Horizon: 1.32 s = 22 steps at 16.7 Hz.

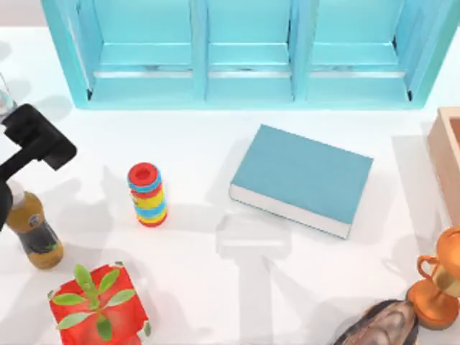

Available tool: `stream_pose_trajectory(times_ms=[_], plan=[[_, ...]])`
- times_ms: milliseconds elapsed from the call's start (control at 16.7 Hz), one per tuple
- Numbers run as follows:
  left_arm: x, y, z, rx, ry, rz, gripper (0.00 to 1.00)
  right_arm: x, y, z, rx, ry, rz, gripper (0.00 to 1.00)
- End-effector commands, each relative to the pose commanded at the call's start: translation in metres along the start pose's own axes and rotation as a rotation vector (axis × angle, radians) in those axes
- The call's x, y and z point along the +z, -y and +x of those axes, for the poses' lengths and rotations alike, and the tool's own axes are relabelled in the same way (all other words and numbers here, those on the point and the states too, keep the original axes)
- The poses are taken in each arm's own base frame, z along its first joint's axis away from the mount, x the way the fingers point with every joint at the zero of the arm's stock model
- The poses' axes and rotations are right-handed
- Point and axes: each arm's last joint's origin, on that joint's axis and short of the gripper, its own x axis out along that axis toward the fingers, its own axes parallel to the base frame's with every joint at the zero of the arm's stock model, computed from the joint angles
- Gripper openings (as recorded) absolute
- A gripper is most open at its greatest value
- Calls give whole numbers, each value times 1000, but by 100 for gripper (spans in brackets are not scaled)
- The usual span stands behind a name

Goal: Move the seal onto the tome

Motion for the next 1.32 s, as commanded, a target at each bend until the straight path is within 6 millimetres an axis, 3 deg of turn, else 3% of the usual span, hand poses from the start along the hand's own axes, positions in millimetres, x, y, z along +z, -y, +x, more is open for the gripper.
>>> stream_pose_trajectory(times_ms=[240,480,720,1080,1320], plan=[[-13,-58,-17,-102,108,291,100,0,0,0,0,0,0,100],[-26,-88,-22,-171,260,501,100,0,0,0,0,0,0,100],[-32,-98,-22,-190,336,601,100,0,0,0,0,0,0,100],[-32,-98,-22,-190,337,603,100,0,0,0,0,0,0,100],[-32,-98,-22,-190,337,603,100,3,2,3,-16,-138,-4,100]])
